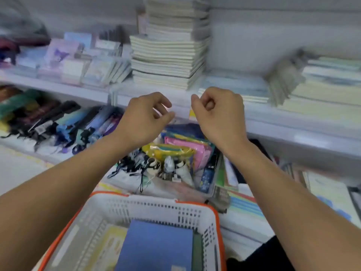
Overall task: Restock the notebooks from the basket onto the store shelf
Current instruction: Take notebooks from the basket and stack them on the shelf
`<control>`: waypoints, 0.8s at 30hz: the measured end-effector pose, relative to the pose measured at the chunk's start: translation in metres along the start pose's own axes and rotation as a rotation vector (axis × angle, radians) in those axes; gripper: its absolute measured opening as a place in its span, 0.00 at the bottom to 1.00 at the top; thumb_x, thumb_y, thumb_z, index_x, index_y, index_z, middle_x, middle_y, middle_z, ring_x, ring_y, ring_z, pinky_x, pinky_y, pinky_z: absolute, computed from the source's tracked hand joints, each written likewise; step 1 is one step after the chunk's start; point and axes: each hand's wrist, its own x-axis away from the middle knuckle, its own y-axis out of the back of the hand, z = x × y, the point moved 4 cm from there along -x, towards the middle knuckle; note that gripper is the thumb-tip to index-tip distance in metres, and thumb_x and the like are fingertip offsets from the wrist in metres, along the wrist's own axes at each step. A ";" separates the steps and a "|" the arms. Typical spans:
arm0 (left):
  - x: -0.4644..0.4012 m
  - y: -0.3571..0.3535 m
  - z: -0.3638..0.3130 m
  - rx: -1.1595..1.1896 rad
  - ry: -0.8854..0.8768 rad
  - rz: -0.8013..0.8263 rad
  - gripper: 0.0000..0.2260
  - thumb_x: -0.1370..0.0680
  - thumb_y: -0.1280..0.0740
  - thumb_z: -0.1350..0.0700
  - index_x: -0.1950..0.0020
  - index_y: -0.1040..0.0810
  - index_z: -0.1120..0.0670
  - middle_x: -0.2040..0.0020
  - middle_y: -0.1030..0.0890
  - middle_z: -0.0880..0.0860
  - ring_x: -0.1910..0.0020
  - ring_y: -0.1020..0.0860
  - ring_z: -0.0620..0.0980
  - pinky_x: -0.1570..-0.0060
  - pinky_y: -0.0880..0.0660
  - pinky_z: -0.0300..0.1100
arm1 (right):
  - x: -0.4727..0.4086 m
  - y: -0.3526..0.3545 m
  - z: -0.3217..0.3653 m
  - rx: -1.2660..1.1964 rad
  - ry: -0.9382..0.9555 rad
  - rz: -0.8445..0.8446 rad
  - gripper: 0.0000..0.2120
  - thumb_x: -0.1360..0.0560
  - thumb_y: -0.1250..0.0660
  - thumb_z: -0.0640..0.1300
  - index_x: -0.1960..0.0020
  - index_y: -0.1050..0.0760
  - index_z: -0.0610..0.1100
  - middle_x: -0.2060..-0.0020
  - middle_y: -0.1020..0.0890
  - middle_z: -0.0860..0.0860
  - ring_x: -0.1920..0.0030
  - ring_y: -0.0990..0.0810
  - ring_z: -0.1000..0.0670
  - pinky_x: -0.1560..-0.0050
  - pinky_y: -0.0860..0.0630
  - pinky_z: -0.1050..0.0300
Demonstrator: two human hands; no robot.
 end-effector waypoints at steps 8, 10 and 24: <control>0.248 0.009 0.145 -0.472 0.593 1.397 0.21 0.24 0.33 0.40 0.35 0.24 0.50 0.45 0.20 0.48 0.45 0.21 0.48 0.39 0.26 0.45 | 0.292 -0.177 -0.059 0.262 -0.207 1.771 0.41 0.26 0.28 0.57 0.22 0.41 0.40 0.28 0.30 0.44 0.31 0.28 0.40 0.34 0.28 0.44; 0.249 0.013 0.155 -0.571 0.586 1.387 0.24 0.24 0.35 0.38 0.33 0.25 0.51 0.41 0.21 0.50 0.41 0.22 0.50 0.37 0.27 0.47 | 0.348 -0.196 -0.069 0.253 -0.317 1.671 0.43 0.27 0.26 0.55 0.22 0.43 0.40 0.25 0.35 0.44 0.28 0.32 0.41 0.32 0.31 0.47; 0.228 0.019 0.156 -0.669 0.371 1.230 0.27 0.19 0.46 0.37 0.28 0.30 0.53 0.34 0.26 0.53 0.36 0.27 0.56 0.40 0.30 0.47 | 0.365 -0.267 -0.101 0.686 -0.225 1.435 0.69 0.51 0.20 0.70 0.24 0.51 0.41 0.30 0.42 0.40 0.29 0.38 0.37 0.35 0.32 0.39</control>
